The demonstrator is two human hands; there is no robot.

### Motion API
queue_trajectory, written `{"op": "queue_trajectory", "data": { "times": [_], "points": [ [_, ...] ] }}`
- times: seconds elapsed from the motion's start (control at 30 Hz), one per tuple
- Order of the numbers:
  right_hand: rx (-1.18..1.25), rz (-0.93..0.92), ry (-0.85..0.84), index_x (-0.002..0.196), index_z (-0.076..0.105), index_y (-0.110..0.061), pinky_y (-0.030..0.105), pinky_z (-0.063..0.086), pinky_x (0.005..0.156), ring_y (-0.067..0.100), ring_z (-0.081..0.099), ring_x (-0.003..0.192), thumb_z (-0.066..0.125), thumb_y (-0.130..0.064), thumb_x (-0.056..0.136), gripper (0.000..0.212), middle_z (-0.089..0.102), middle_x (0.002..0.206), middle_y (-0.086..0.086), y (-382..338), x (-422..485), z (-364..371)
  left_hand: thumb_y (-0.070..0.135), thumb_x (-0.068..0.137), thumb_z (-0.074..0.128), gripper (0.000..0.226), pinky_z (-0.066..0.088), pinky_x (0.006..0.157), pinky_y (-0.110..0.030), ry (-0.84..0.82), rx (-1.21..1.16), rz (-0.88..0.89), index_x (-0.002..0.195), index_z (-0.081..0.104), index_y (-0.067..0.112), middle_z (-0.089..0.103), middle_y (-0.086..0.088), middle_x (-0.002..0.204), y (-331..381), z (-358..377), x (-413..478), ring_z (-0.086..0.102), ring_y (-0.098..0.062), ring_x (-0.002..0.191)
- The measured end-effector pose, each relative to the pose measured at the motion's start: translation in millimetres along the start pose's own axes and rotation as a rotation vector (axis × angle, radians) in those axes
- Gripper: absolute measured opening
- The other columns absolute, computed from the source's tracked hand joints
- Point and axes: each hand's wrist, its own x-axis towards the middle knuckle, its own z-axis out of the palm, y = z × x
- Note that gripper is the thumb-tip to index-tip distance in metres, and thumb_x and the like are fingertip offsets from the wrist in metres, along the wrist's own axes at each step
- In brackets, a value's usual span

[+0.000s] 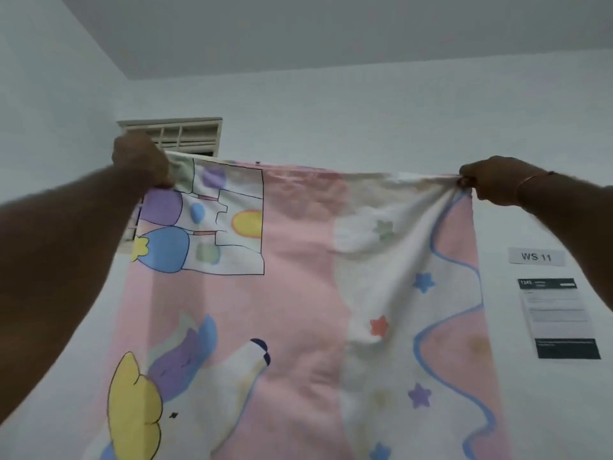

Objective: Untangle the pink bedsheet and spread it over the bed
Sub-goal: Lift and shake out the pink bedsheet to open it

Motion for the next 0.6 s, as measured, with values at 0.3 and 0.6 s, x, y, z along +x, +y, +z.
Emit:
{"op": "queue_trajectory", "data": {
  "times": [0.3,0.6],
  "points": [
    [0.194,0.039,0.01,0.073,0.053,-0.014,0.029,0.045,0.053,0.022,0.057,0.056,0.045,0.011,0.08,0.027,0.057,0.069,0.008,-1,3,-16,0.028,0.079,0.07,0.028,0.05,0.077,-0.028,0.02,-0.06,-0.097,0.098,0.067,0.008,0.062,-0.012,0.093,-4,-8,1,0.062,-0.027,0.101],
    [0.171,0.0,0.015,0.058,0.052,-0.018,0.032,0.043,0.066,0.026,0.055,0.071,0.059,-0.005,0.083,0.029,0.063,0.07,0.005,-12,13,-15,0.012,0.068,0.083,0.032,0.049,0.074,-0.03,-0.097,-0.007,-0.041,0.088,0.064,-0.004,0.064,-0.023,0.099,-23,-8,7,0.061,-0.035,0.1]
  ]
}}
